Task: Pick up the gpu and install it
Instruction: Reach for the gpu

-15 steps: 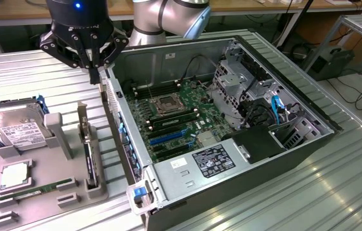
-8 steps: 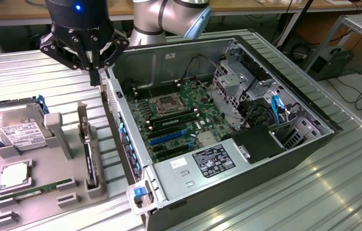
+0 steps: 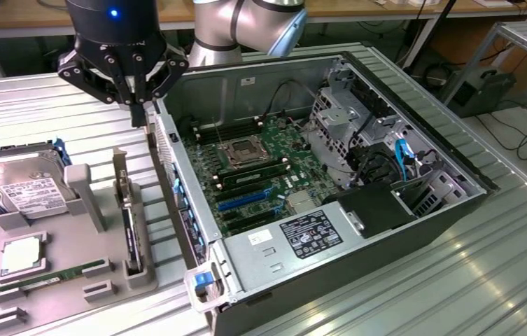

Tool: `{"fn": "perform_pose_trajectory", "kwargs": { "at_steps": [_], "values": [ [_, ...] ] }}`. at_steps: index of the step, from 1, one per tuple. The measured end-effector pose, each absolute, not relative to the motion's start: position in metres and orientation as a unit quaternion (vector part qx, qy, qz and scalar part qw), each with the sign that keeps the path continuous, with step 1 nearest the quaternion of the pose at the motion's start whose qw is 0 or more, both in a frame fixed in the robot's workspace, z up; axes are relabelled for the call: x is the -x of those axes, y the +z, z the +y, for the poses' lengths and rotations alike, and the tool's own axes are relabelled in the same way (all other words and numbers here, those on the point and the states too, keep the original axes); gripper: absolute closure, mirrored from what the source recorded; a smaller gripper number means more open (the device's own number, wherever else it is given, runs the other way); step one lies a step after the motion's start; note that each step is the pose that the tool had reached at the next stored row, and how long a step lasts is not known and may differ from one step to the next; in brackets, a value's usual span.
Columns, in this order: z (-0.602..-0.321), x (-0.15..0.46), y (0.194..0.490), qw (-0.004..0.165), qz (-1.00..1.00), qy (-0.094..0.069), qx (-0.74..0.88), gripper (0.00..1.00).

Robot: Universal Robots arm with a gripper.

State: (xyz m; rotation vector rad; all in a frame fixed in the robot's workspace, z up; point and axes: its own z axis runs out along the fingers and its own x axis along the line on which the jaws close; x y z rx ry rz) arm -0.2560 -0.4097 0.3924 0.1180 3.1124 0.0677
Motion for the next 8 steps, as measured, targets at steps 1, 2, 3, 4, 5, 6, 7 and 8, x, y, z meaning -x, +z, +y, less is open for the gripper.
{"fn": "perform_pose_trajectory", "kwargs": {
  "at_steps": [1,2,3,4,5,6,7,8],
  "values": [
    [-0.4102,0.256,0.3924,0.013,0.999,0.022,-0.038,0.89],
    [-0.4106,0.2561,0.3923,0.013,0.999,0.022,-0.038,0.89],
    [-0.4109,0.2561,0.3923,0.013,0.999,0.022,-0.038,0.89],
    [-0.4113,0.2562,0.3923,0.013,0.999,0.022,-0.038,0.89],
    [-0.4117,0.2563,0.3923,0.013,0.999,0.022,-0.038,0.89],
    [-0.4122,0.2563,0.3922,0.013,0.999,0.022,-0.038,0.89],
    [-0.4125,0.2564,0.3922,0.013,0.999,0.022,-0.038,0.89],
    [-0.4128,0.2564,0.3922,0.013,0.999,0.022,-0.038,0.89]
  ]
}}
